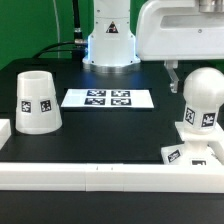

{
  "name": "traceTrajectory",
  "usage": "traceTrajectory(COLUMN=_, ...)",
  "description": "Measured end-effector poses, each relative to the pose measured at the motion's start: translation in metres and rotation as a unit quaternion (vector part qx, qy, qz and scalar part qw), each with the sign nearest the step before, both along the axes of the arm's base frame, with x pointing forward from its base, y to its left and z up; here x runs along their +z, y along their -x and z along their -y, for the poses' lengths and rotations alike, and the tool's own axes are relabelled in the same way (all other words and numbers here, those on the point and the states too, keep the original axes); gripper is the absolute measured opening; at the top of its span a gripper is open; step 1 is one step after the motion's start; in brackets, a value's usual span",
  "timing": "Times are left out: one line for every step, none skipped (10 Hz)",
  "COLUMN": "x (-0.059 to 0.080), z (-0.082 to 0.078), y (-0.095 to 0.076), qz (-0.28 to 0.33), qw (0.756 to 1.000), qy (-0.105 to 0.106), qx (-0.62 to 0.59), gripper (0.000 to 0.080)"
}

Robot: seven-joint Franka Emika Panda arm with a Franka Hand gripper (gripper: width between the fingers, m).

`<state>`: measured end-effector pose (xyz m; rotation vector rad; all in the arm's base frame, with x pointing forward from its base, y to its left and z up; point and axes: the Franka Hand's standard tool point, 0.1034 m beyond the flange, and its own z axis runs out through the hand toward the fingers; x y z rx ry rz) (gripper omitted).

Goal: Assemble lamp

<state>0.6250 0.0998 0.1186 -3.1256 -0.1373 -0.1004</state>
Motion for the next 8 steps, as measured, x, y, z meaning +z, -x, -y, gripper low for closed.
traceTrajectory(x=-0.0001, z=0.0005, y=0.0, qz=0.0, qw=1.0, qy=0.001, qx=0.011, gripper=0.0699)
traceTrajectory(x=-0.0003, z=0.0017, y=-0.0001, qz=0.001, qw=0.998, qy=0.004, qx=0.056, gripper=0.0699)
traceTrajectory(x=-0.0005, z=0.0021, y=-0.0002, qz=0.001, qw=0.995, qy=0.007, qx=0.095, gripper=0.0699)
traceTrajectory(x=-0.0006, z=0.0027, y=-0.0002, qz=0.001, qw=0.991, qy=0.01, qx=0.131, gripper=0.0699)
traceTrajectory(x=-0.0008, z=0.0032, y=-0.0002, qz=0.002, qw=0.985, qy=0.012, qx=0.173, gripper=0.0699)
traceTrajectory(x=-0.0004, z=0.0036, y=-0.002, qz=0.007, qw=0.97, qy=0.022, qx=0.24, gripper=0.0699)
traceTrajectory(x=-0.0001, z=0.0021, y=-0.0024, qz=0.008, qw=0.956, qy=0.034, qx=0.291, gripper=0.0699)
traceTrajectory(x=0.0, z=-0.001, y=-0.0021, qz=0.008, qw=0.943, qy=0.042, qx=0.329, gripper=0.0699)
